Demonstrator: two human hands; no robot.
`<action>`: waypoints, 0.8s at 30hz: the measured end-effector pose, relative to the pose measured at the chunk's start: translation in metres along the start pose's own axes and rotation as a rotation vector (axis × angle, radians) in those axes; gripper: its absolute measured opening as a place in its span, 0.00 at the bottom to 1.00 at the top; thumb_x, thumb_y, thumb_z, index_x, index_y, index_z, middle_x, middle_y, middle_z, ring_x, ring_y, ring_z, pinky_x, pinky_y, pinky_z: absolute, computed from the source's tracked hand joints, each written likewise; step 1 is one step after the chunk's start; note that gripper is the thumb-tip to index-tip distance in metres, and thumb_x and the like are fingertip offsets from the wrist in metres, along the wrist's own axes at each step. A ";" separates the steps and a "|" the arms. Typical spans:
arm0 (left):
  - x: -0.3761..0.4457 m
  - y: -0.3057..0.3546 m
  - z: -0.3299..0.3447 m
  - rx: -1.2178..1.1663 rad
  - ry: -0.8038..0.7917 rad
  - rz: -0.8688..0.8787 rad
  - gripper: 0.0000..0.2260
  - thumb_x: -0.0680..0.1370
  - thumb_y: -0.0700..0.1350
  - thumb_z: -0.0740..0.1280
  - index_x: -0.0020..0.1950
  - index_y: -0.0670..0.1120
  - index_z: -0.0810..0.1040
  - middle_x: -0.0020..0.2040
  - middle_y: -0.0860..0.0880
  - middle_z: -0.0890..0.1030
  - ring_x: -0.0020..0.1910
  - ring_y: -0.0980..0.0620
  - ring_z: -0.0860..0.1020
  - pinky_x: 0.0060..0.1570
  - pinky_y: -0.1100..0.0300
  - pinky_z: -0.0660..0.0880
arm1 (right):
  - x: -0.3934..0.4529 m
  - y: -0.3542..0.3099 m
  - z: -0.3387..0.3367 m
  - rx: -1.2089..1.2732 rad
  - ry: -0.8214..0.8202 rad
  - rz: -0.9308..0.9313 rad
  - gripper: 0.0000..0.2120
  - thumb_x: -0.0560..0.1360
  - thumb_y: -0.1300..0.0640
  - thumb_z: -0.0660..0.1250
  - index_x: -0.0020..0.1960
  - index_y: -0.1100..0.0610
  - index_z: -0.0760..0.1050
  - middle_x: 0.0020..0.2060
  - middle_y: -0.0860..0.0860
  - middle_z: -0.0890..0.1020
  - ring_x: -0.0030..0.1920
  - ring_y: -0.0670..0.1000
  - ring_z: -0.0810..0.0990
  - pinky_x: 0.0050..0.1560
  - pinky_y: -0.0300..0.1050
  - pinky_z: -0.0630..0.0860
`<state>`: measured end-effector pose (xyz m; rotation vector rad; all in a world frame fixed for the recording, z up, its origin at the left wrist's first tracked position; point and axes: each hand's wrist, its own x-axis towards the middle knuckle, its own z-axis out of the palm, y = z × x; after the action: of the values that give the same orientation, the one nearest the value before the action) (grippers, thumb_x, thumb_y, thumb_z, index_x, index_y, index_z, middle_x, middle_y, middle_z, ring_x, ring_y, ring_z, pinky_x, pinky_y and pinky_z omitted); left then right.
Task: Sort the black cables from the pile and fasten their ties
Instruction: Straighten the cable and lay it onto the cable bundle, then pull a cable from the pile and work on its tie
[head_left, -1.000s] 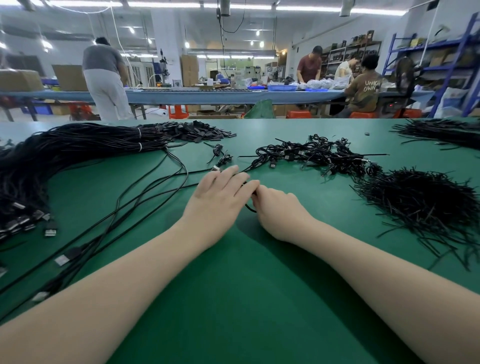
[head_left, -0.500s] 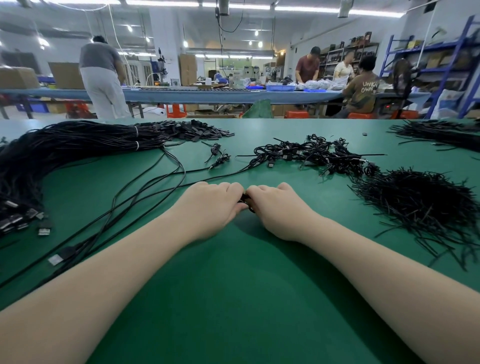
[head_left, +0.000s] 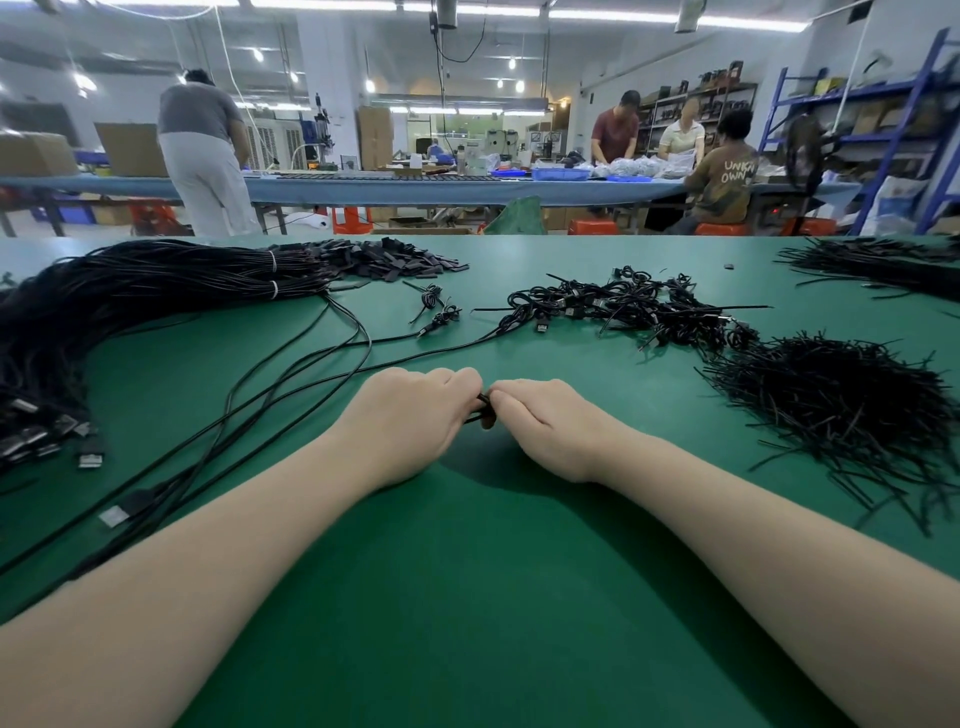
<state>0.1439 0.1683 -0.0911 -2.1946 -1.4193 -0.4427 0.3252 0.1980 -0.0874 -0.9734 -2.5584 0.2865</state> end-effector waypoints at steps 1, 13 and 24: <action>-0.001 0.000 0.000 0.013 0.000 0.022 0.13 0.81 0.47 0.52 0.50 0.44 0.74 0.41 0.46 0.80 0.35 0.40 0.78 0.33 0.56 0.63 | 0.001 -0.001 0.001 -0.056 -0.011 -0.002 0.19 0.83 0.51 0.47 0.50 0.59 0.73 0.44 0.51 0.79 0.47 0.53 0.75 0.54 0.52 0.69; 0.009 -0.010 -0.004 0.121 -0.128 0.100 0.16 0.84 0.54 0.48 0.57 0.46 0.69 0.48 0.48 0.76 0.44 0.43 0.78 0.40 0.54 0.68 | 0.012 0.004 -0.004 -0.128 -0.169 0.050 0.19 0.82 0.43 0.45 0.52 0.56 0.67 0.47 0.51 0.72 0.49 0.56 0.73 0.54 0.55 0.69; 0.019 0.001 -0.018 -0.549 -0.327 -0.171 0.14 0.83 0.52 0.52 0.42 0.51 0.71 0.37 0.53 0.74 0.36 0.57 0.73 0.38 0.61 0.69 | 0.010 0.015 -0.026 -0.896 0.208 -0.381 0.09 0.80 0.54 0.61 0.43 0.57 0.73 0.36 0.53 0.76 0.34 0.56 0.76 0.36 0.48 0.68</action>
<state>0.1527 0.1725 -0.0667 -2.6808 -1.8401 -0.6132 0.3383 0.2172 -0.0664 -0.6722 -2.5835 -1.0808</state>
